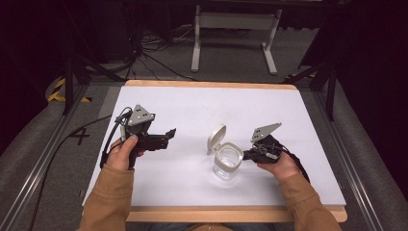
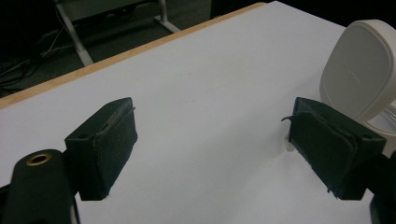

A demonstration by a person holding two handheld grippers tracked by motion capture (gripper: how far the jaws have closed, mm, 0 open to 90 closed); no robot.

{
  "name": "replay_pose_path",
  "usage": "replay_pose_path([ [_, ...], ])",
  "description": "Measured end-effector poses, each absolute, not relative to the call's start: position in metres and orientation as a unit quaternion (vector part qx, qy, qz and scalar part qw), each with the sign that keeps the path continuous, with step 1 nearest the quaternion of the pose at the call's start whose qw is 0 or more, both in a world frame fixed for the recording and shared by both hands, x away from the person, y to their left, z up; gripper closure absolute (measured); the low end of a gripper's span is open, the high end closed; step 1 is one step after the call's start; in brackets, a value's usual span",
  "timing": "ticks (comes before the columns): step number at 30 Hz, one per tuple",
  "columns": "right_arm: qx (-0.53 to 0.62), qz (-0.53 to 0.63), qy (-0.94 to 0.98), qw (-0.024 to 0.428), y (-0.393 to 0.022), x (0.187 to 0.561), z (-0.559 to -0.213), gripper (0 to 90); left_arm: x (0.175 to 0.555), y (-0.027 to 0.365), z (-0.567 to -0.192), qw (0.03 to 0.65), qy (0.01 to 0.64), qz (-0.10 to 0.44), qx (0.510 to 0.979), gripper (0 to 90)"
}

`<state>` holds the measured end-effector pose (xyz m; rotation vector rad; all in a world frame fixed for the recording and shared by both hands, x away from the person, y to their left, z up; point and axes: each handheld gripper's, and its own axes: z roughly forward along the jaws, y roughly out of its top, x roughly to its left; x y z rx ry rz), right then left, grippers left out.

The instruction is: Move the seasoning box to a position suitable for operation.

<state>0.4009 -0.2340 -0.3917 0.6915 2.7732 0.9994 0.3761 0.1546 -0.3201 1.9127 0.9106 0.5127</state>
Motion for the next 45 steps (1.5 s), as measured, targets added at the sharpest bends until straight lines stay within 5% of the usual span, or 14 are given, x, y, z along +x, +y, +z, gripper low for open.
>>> replay_pose_path([
  [45,0.147,0.276,0.949,-0.037,-0.207,0.381,-0.404,89.2,0.38,0.151,-0.319,0.463,0.365,0.202,0.782,15.5],
])
